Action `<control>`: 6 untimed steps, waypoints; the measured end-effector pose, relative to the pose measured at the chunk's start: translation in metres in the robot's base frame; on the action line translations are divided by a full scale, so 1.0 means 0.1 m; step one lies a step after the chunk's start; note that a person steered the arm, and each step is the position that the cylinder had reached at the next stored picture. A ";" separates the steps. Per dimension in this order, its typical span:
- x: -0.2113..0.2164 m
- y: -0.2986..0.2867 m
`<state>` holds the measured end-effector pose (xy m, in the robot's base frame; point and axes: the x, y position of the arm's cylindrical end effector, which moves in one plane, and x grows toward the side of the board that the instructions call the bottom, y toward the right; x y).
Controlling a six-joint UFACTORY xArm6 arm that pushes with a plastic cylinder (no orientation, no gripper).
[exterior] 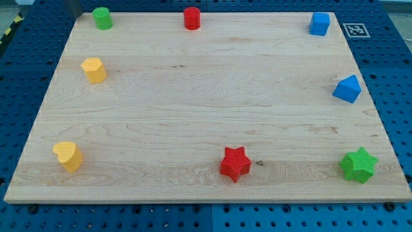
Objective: Move the green circle below the red circle
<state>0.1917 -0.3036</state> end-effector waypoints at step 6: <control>0.49 1.05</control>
